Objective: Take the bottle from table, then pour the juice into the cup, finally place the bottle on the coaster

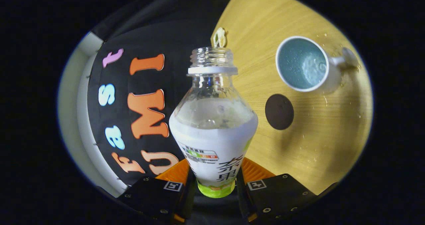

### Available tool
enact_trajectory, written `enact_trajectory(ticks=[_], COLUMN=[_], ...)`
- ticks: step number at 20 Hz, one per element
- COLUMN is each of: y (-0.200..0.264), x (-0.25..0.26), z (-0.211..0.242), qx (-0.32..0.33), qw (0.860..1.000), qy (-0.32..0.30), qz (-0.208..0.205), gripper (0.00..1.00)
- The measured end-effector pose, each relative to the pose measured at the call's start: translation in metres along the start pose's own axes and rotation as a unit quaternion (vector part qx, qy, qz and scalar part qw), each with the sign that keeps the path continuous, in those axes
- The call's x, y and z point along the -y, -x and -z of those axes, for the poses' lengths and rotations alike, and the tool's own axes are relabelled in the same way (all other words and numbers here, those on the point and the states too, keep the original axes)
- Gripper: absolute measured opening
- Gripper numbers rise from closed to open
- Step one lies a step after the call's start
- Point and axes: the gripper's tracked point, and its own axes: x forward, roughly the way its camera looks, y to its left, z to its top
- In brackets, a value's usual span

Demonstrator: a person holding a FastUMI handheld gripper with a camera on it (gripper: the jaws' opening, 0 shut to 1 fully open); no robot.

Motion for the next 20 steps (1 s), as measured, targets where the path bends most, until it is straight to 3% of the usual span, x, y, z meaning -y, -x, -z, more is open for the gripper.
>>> enact_trajectory(ticks=[2,6,12,20], y=[-0.001,0.001,-0.007,-0.024], x=[0.001,-0.007,-0.019,-0.046], z=[-0.004,-0.020,-0.024,-0.045], qx=[0.015,0.056,0.084,0.159], qw=[0.994,0.966,0.918,0.797], qy=[0.104,0.251,0.387,0.580], qz=[0.006,0.013,0.015,0.052], gripper=[0.56,0.56,0.56,0.56])
